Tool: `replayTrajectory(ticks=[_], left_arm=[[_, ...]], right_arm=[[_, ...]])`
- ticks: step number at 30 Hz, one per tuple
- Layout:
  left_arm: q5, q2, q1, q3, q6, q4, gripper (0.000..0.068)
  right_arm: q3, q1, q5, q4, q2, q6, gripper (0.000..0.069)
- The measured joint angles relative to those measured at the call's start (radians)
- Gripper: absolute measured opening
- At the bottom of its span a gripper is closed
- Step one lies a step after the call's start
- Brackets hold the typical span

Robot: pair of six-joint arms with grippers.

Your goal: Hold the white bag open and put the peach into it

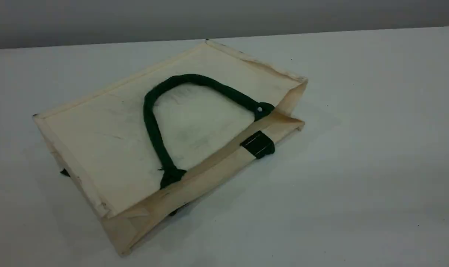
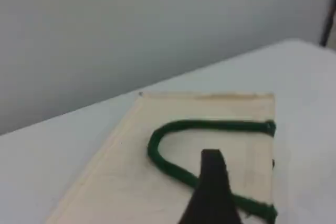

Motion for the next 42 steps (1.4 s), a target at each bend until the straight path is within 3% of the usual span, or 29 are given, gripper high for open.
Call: replayTrajectory(ticks=[18,31,42], left_arm=[[0.101,0.0,0.0,0.0,0.029,-0.011,0.0519],[0.077,0.0,0.0,0.0,0.025,-0.12,0.0519],[0.14,0.0,0.0,0.0,0.021,-0.121,0.0519]], right_arm=[[0.0,0.0,0.052,-0.038,0.0,0.003,0.0339],[0.0,0.0,0.03,-0.017,0.0,0.011,0.0335],[0.0,0.0,0.029,-0.017,0.0,0.008,0.0335]])
